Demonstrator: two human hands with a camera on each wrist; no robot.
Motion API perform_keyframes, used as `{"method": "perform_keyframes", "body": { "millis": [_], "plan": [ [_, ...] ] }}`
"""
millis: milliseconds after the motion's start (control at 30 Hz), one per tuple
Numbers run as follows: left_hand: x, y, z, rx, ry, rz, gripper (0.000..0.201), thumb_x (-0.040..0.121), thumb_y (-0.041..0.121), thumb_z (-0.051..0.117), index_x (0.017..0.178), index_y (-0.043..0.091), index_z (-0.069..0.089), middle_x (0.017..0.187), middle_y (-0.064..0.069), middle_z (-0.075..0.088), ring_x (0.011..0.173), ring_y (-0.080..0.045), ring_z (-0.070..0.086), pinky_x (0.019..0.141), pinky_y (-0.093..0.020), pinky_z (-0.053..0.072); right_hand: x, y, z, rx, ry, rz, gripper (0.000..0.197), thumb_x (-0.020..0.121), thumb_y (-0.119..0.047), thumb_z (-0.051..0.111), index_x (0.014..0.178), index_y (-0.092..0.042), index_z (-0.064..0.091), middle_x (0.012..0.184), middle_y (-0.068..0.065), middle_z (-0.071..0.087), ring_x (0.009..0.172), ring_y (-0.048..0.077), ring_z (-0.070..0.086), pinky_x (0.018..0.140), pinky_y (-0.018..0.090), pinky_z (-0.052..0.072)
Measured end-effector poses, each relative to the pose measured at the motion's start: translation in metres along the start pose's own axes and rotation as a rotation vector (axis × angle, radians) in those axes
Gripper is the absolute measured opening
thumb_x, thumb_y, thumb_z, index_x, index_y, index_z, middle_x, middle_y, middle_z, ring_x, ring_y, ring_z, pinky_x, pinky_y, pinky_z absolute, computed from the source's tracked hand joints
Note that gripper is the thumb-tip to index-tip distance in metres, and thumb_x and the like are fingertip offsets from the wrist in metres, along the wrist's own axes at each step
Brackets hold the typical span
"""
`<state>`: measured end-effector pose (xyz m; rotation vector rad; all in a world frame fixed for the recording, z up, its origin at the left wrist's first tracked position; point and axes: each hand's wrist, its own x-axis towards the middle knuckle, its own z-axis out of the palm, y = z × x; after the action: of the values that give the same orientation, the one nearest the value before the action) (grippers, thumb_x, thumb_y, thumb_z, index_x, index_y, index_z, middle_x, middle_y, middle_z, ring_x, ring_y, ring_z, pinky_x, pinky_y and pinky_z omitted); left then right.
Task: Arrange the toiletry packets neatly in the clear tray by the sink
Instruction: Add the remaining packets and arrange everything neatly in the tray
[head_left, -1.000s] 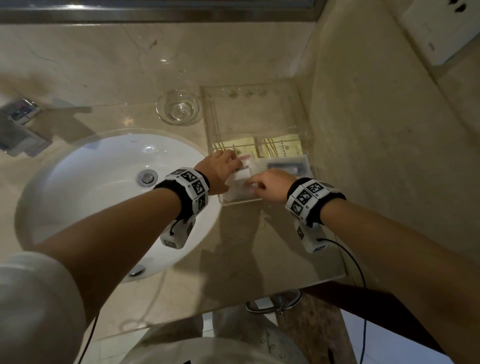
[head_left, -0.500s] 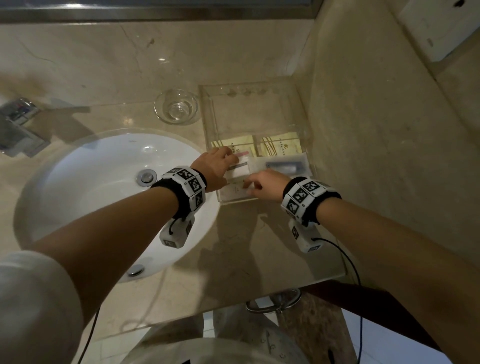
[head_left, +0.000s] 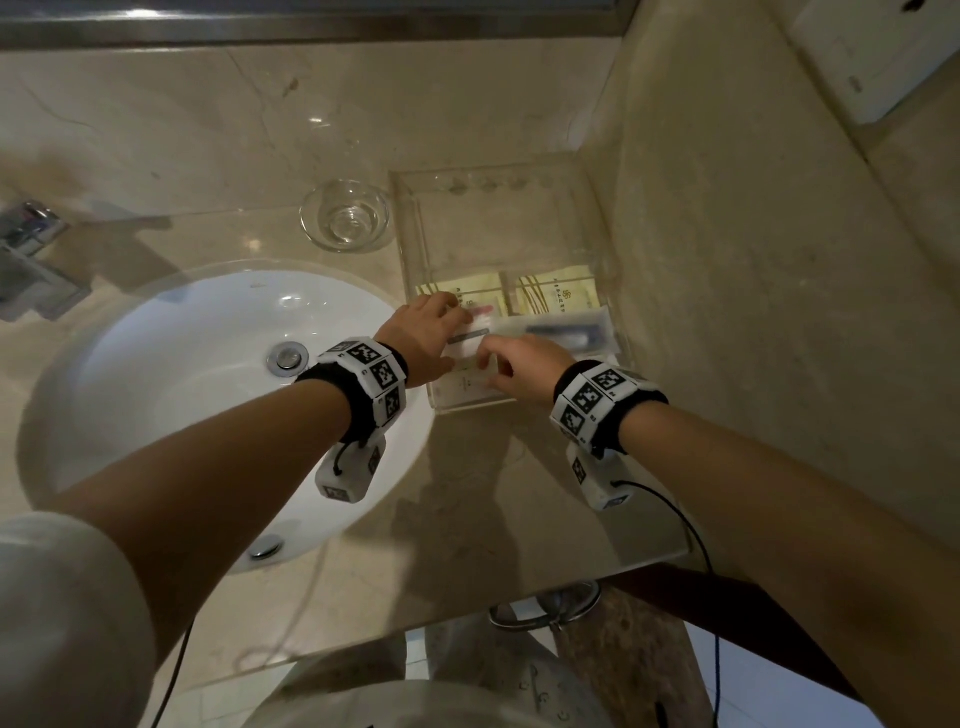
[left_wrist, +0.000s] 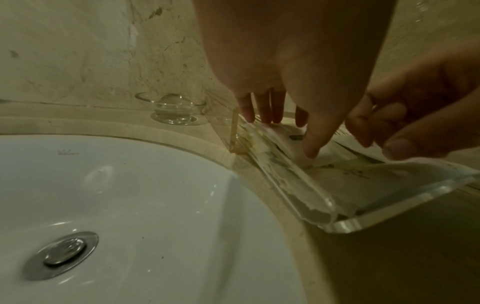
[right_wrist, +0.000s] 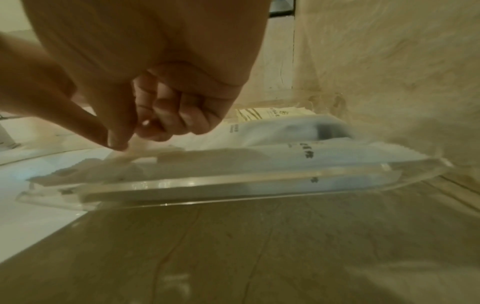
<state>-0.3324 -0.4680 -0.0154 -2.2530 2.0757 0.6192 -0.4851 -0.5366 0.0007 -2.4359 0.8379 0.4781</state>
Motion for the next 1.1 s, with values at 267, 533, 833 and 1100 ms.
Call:
{"method": "perform_keyframes", "body": {
  "millis": [267, 533, 833, 1100],
  "plan": [
    [0.002, 0.000, 0.001, -0.018, 0.002, 0.006, 0.065, 0.081, 0.021, 0.064, 0.139, 0.013, 0.036, 0.145, -0.012, 0.031, 0.133, -0.030, 0.032, 0.109, -0.037, 0.030, 0.010, 0.000, 0.006, -0.084, -0.011, -0.024, 0.016, 0.090, -0.021, 0.055, 0.103, -0.011, 0.055, 0.095, 0.006, 0.060, 0.083, 0.022, 0.053, 0.075, 0.031, 0.044],
    [0.005, -0.001, 0.000, 0.010, -0.009, 0.018, 0.066, 0.082, 0.018, 0.063, 0.141, 0.012, 0.033, 0.145, -0.010, 0.033, 0.133, -0.029, 0.033, 0.109, -0.035, 0.029, 0.011, 0.014, -0.004, 0.163, 0.281, 0.106, 0.013, 0.093, -0.023, 0.051, 0.102, -0.015, 0.057, 0.087, 0.000, 0.056, 0.078, 0.017, 0.053, 0.070, 0.030, 0.047],
    [0.008, -0.005, 0.002, 0.033, -0.001, 0.054, 0.063, 0.080, 0.011, 0.060, 0.139, 0.016, 0.037, 0.145, -0.005, 0.036, 0.131, -0.027, 0.035, 0.108, -0.036, 0.031, 0.023, 0.025, -0.008, -0.109, 0.161, 0.014, 0.049, 0.088, -0.025, 0.055, 0.136, -0.027, 0.043, 0.139, -0.001, 0.049, 0.128, 0.022, 0.039, 0.109, 0.039, 0.029],
    [0.008, -0.006, 0.004, 0.022, 0.076, 0.025, 0.052, 0.086, 0.014, 0.050, 0.137, 0.014, 0.040, 0.146, -0.007, 0.037, 0.128, -0.030, 0.039, 0.103, -0.038, 0.032, 0.027, 0.024, -0.006, -0.062, 0.183, 0.052, 0.053, 0.089, -0.027, 0.054, 0.139, -0.021, 0.039, 0.137, 0.002, 0.049, 0.128, 0.024, 0.038, 0.108, 0.039, 0.031]
  ]
}}
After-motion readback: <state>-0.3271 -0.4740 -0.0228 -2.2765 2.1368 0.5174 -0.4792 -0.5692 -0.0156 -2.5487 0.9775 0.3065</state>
